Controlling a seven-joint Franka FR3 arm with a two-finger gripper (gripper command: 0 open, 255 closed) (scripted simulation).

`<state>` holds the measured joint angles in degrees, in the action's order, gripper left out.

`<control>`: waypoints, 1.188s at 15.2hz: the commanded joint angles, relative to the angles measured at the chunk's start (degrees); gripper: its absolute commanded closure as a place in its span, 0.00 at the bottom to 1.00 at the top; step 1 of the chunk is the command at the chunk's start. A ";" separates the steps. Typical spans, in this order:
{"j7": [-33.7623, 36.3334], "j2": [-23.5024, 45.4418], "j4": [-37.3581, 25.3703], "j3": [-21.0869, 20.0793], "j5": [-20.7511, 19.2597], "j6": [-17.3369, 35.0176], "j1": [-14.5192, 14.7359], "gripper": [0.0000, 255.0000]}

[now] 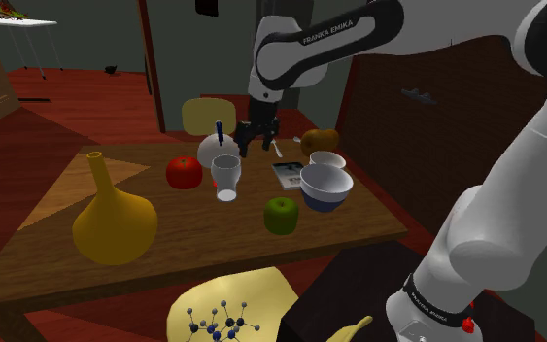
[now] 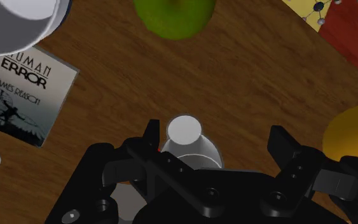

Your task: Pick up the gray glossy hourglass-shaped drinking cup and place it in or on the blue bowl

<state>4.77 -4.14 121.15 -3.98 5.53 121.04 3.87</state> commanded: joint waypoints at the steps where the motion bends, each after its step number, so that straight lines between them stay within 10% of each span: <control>1: 1.35 4.52 -3.00 -0.45 -0.48 1.81 0.30 0.00; 11: 7.38 26.59 -22.77 -0.77 -3.70 5.18 2.56 0.00; 18: 7.48 29.59 -21.69 -0.70 -3.86 9.25 2.83 0.00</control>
<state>12.26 24.87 99.48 -4.70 1.71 129.73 6.68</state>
